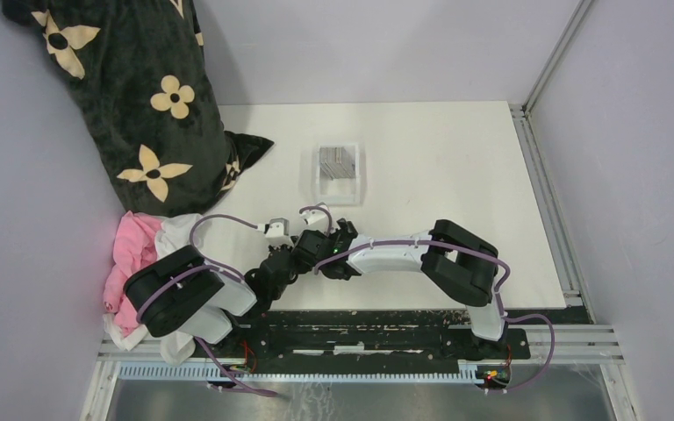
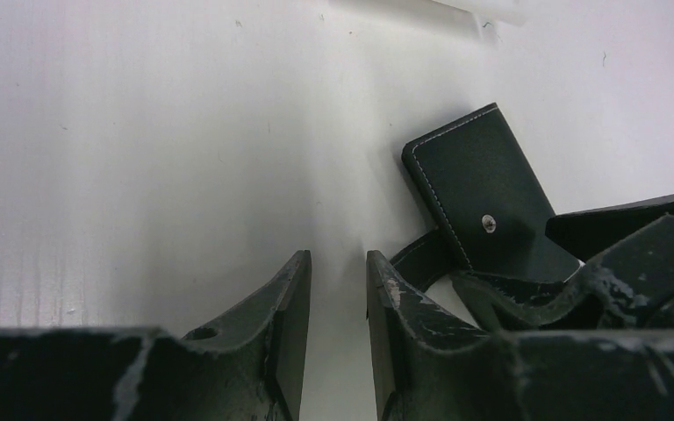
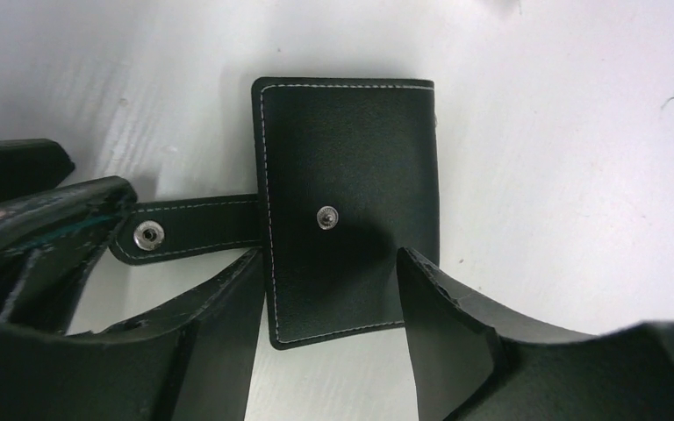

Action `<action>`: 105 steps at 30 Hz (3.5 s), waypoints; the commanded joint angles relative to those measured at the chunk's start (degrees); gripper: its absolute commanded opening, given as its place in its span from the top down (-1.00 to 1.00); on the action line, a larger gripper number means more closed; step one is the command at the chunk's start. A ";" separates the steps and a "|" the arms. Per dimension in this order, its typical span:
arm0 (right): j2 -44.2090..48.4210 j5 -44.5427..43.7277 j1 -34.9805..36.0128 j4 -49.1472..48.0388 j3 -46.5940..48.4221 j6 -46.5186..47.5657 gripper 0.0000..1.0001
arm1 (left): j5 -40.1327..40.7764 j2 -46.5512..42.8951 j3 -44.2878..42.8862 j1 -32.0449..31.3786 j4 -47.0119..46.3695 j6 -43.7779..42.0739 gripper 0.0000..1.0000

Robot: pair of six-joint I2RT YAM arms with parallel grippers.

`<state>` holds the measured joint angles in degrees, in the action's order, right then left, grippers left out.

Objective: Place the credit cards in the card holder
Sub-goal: Open the card holder at the center of the board.

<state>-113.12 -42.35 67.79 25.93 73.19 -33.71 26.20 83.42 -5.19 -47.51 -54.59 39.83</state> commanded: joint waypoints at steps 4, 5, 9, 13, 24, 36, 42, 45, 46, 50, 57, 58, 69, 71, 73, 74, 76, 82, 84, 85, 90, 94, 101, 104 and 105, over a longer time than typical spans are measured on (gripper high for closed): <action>0.42 -7.13 0.24 3.07 2.38 1.48 -0.18 | 0.35 1.17 -0.05 -0.46 -1.40 1.76 0.27; 0.77 -7.47 0.24 2.94 2.21 1.72 -0.17 | 0.35 1.28 -0.22 -0.51 -1.32 1.80 0.27; 1.47 -8.88 0.24 2.86 2.22 3.05 -0.11 | 0.27 2.06 -0.97 -0.66 -0.98 1.83 0.27; 1.72 -10.36 0.15 2.79 1.84 4.25 -0.03 | 0.45 1.86 -1.61 -0.83 0.04 1.57 0.26; 4.37 -11.65 -2.20 0.79 -0.20 8.77 0.78 | 1.12 -2.24 -2.32 -1.73 3.97 1.32 0.25; 12.64 -3.47 -6.67 1.44 -1.04 10.38 0.98 | 1.94 -9.14 -5.40 -5.92 8.93 -0.01 0.21; 17.64 6.97 -9.36 1.90 -1.27 6.83 0.98 | 2.34 -8.27 -8.13 -7.67 9.63 -1.26 0.18; 19.75 10.97 -10.73 1.45 -2.26 4.47 0.98 | 2.32 -7.72 -8.38 -7.93 9.40 -1.18 0.17; 20.12 12.22 -11.10 1.40 -2.54 3.78 0.98 | 2.36 -7.63 -8.50 -8.08 9.27 -1.12 0.17; 22.43 18.75 -12.97 -1.81 -5.84 -0.88 0.98 | 2.54 -7.80 -8.94 -8.67 9.24 -1.33 0.16; 26.18 29.67 -16.74 -11.29 -14.43 -10.93 0.99 | 2.80 -8.34 -10.95 -9.41 10.34 -2.04 0.14; 26.85 31.24 -17.53 -12.93 -15.76 -12.43 0.98 | 2.98 -8.47 -11.23 -9.51 10.89 -2.04 0.14; 33.89 42.31 -25.97 -23.57 -22.64 -22.92 0.99 | 4.26 -9.78 -13.87 -10.36 13.79 -1.51 0.12; 34.36 43.74 -27.57 -24.60 -23.54 -23.67 0.99 | 4.19 -7.97 -15.00 -10.54 13.76 -1.49 0.12; 34.73 44.53 -29.20 -25.11 -24.50 -23.97 0.99 | 3.80 -5.77 -15.95 -10.71 13.18 -1.47 0.11; 35.02 44.99 -30.07 -25.61 -25.40 -24.26 0.99 | 3.68 -4.72 -16.35 -10.82 12.55 -1.37 0.11; 35.20 46.28 -31.91 -26.93 -27.07 -24.84 0.99 | 3.55 -2.46 -17.14 -11.19 11.50 -1.17 0.11; 34.09 50.87 -37.31 -32.72 -32.49 -27.08 0.99 | 5.04 4.47 -20.29 -11.29 9.94 -1.26 0.10; 33.50 51.89 -38.85 -34.10 -33.59 -27.32 0.99 | 5.43 7.48 -21.24 -11.30 9.01 -1.23 0.10; 33.22 52.47 -39.54 -34.51 -34.06 -27.36 0.99 | 5.49 8.73 -21.69 -11.29 8.49 -1.18 0.10; 32.38 54.14 -42.91 -35.96 -36.34 -27.07 0.99 | 5.71 12.61 -24.32 -11.30 7.84 -1.37 0.09; 32.13 54.12 -45.23 -35.38 -37.52 -25.71 0.99 | 7.29 13.47 -25.69 -11.32 9.14 -1.73 0.08; 31.20 52.28 -47.71 -32.89 -38.20 -22.57 0.99 | 10.80 11.07 -22.57 -11.30 7.24 -0.91 -0.02; 29.80 52.12 -48.47 -33.00 -38.73 -22.04 0.99 | 11.56 8.21 -20.39 -11.67 5.74 -0.70 -0.06; 29.36 52.04 -48.63 -33.17 -38.85 -21.89 0.99 | 12.04 7.12 -19.53 -11.86 5.15 -0.79 -0.08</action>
<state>-82.13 10.83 19.90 -6.61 35.09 -57.78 34.28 95.39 -27.22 -58.67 -44.38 39.77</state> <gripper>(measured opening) 0.013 0.526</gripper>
